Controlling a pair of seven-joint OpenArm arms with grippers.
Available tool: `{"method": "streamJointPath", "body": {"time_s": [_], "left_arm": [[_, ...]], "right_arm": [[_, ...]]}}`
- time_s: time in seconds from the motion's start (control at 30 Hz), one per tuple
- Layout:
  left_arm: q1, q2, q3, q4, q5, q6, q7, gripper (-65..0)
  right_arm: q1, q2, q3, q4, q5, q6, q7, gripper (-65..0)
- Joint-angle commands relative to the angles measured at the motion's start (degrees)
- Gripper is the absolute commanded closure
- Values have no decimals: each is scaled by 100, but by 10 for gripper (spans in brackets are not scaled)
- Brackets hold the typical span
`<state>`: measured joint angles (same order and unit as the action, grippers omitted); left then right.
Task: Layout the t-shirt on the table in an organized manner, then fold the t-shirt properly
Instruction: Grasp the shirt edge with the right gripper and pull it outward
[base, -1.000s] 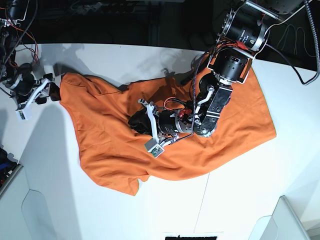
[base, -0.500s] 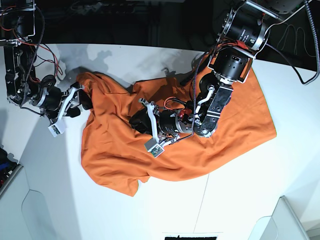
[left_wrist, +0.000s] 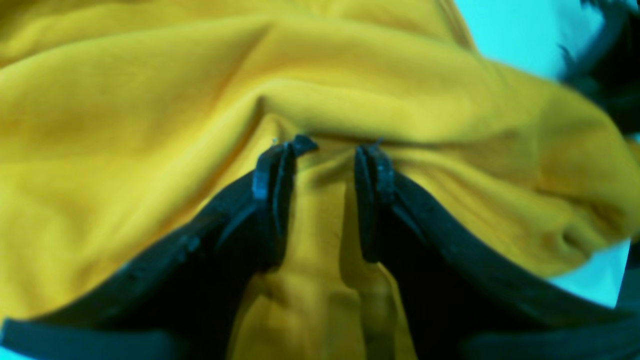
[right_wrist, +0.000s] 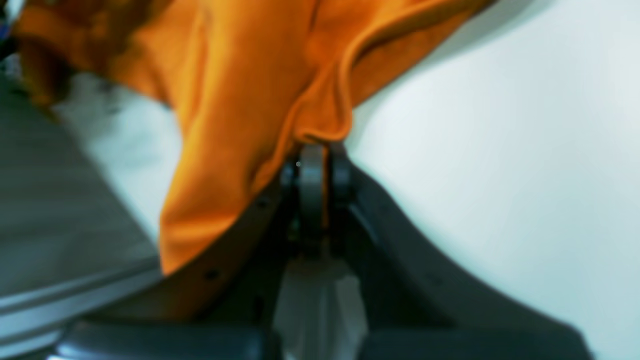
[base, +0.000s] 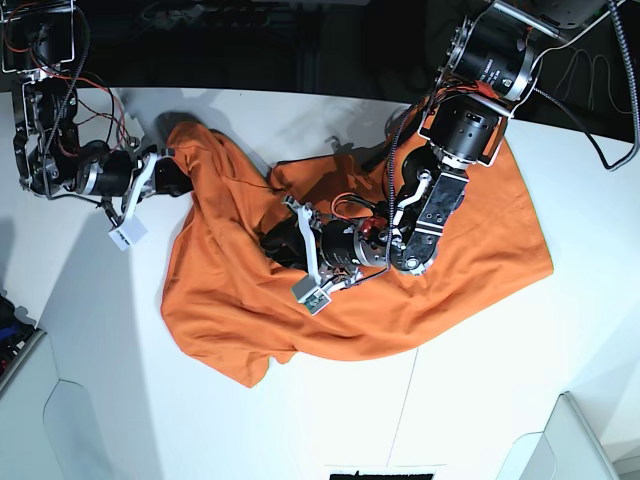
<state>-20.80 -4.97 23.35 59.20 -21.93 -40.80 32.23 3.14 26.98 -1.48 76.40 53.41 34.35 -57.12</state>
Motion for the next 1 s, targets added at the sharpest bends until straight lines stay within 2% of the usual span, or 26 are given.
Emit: {"method": "streamJointPath", "body": {"time_s": [0.0, 0.27, 0.47, 0.6, 0.7, 0.73, 0.83, 0.97], "left_arm": [[-94, -79, -2, 42, 170, 80, 118, -241], [-94, -254, -2, 26, 297, 116, 52, -240], [-94, -247, -2, 4, 291, 118, -37, -241], [-94, -249, -2, 0, 293, 118, -31, -241], [-96, -249, -2, 0, 240, 118, -24, -241], [-96, -251, -2, 4, 125, 107, 28, -241], [-74, -234, -2, 284, -586, 80, 284, -240], [20, -236, -2, 1130, -918, 80, 782, -241]], "right_arm": [[-162, 96, 118, 101, -175, 7, -385, 0], [-1268, 114, 1779, 1237, 507, 107, -752, 0], [-1491, 286, 2857, 1943, 774, 114, -800, 0], [-1488, 278, 3289, 1998, 846, 111, -671, 0], [-1447, 258, 3327, 1996, 802, 101, -625, 0], [-1403, 234, 3309, 1996, 780, 98, -621, -16], [-1226, 116, 3270, 1996, 702, 81, -474, -165], [-1021, -188, 3200, 1991, 525, 74, -385, -242]]}}
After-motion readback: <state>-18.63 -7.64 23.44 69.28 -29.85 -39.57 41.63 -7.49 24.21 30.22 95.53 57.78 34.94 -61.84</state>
